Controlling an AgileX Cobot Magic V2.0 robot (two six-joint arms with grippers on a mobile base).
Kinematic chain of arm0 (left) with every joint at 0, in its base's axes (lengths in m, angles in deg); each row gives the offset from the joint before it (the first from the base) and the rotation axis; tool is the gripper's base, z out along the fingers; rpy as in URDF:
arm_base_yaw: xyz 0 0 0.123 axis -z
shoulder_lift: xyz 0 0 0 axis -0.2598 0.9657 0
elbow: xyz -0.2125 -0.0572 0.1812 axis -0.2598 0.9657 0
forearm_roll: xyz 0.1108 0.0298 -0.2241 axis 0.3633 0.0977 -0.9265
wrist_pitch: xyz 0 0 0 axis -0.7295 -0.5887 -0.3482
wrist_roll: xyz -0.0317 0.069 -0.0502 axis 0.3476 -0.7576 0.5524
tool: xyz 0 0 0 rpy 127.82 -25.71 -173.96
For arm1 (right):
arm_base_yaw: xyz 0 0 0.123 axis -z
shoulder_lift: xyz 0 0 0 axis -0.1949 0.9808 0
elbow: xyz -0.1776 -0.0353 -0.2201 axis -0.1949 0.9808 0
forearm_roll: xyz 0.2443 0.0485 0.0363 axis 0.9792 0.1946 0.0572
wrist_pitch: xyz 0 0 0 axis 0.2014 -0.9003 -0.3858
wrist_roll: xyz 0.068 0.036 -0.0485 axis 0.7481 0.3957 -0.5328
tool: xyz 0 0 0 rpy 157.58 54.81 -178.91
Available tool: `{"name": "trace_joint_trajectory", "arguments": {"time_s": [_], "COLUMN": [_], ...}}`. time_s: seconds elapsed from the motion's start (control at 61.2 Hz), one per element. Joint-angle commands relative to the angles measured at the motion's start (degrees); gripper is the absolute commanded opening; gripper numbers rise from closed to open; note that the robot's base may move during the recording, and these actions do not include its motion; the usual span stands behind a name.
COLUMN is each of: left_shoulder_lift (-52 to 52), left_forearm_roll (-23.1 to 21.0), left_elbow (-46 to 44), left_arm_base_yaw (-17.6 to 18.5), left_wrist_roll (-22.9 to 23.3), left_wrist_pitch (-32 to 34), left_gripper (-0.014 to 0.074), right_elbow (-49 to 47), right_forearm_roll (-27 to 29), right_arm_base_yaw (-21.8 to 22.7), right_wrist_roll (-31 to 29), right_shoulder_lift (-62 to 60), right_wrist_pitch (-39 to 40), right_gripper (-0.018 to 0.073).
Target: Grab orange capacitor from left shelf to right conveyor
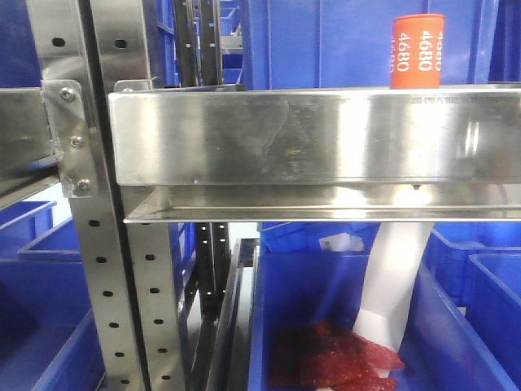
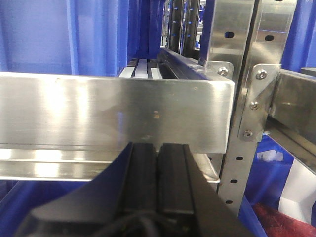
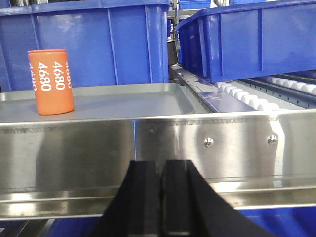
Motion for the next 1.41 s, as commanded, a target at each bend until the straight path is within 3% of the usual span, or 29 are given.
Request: {"name": "trace_joint_trajectory", "arguments": {"time_s": [0.0, 0.458, 0.752, 0.817, 1.078, 1.144, 1.389], "left_shoulder_lift": [-0.7, -0.7, -0.7, -0.7, -0.7, -0.7, -0.7], "left_forearm_roll": [-0.1, -0.1, -0.1, -0.1, -0.1, -0.1, -0.1], "left_elbow": [-0.3, -0.3, -0.3, -0.3, -0.3, -0.3, -0.3], "left_arm_base_yaw": [0.2, 0.2, 0.2, 0.2, 0.2, 0.2, 0.2], "left_wrist_roll": [0.1, 0.1, 0.1, 0.1, 0.1, 0.1, 0.1], "left_wrist_pitch": [5.1, 5.1, 5.1, 5.1, 5.1, 5.1, 5.1], "left_gripper": [-0.0127, -0.0127, -0.0127, -0.0127, -0.0127, -0.0127, -0.0127], "right_elbow": [-0.2, -3.2, -22.6, -25.5, -31.1, -31.5, -34.1], "right_forearm_roll": [-0.1, -0.1, -0.1, -0.1, -0.1, -0.1, -0.1], "right_arm_base_yaw": [0.1, 0.1, -0.3, -1.0, -8.4, -11.1, -17.8], "right_wrist_roll": [-0.4, -0.4, -0.4, -0.4, -0.4, -0.4, -0.4], "right_shoulder_lift": [-0.8, -0.8, 9.1, 13.0, 29.1, 32.9, 48.6], "right_wrist_pitch": [5.5, 11.1, -2.2, -2.3, -2.4, -2.1, 7.5], "right_gripper": [0.0055, 0.0055, 0.0065, 0.0120, 0.0588, 0.0633, 0.0624]}}
